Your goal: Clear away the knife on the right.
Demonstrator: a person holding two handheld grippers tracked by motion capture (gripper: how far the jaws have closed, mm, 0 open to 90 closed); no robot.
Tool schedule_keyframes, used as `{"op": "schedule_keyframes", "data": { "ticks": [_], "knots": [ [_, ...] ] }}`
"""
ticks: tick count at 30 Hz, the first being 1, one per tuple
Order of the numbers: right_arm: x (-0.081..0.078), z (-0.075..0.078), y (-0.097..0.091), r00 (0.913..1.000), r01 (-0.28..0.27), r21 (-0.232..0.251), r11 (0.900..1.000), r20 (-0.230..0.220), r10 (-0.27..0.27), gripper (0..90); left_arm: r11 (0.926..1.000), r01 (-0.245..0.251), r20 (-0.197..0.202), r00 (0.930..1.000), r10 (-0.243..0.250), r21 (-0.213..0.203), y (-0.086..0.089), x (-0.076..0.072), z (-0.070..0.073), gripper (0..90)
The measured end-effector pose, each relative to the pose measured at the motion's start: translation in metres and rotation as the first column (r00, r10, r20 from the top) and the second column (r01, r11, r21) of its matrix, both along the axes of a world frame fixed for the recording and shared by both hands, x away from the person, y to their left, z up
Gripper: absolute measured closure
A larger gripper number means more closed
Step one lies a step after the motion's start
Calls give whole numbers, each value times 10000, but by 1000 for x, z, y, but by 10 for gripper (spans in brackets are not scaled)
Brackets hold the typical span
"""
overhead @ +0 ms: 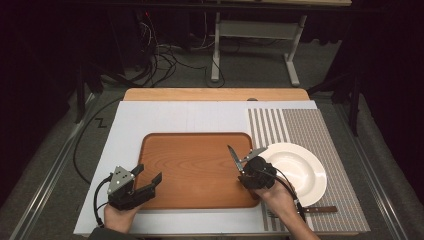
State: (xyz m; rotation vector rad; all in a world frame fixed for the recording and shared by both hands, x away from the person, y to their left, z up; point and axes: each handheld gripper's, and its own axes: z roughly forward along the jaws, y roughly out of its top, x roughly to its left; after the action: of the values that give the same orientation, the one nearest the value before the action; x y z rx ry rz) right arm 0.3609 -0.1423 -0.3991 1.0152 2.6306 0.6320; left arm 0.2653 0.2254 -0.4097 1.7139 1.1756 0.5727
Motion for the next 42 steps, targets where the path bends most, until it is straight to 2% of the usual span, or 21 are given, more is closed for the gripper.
{"op": "schedule_keyframes", "data": {
  "ticks": [5,10,17,23,30,38,42],
  "knots": [
    [-4,4,-2,9999,-127,370,9992,78,125,570,10000,-3,-12,10000,3,-25,0,0,0,299],
    [-6,8,-5,9997,-41,658,9978,222,27,533,10000,2,-11,10000,-2,-17,0,0,0,299],
    [-9,16,-12,9975,-166,1158,9931,702,85,530,10000,-21,12,10000,21,-14,0,0,0,299],
    [-13,23,-23,9945,-214,1744,9844,1051,31,514,10000,-25,21,10000,25,-11,0,0,0,299],
    [-17,26,-38,9914,-275,2216,9747,1309,-18,518,10000,-12,63,10000,12,6,0,-1,0,299],
    [-23,25,-55,9873,-189,2551,9667,1572,-222,485,10000,5,92,10000,-5,-27,0,0,0,299],
    [-27,24,-61,9857,-239,2572,9661,1672,-202,469,10000,20,94,10000,-20,-10,-1,0,1,299]
  ]
}}
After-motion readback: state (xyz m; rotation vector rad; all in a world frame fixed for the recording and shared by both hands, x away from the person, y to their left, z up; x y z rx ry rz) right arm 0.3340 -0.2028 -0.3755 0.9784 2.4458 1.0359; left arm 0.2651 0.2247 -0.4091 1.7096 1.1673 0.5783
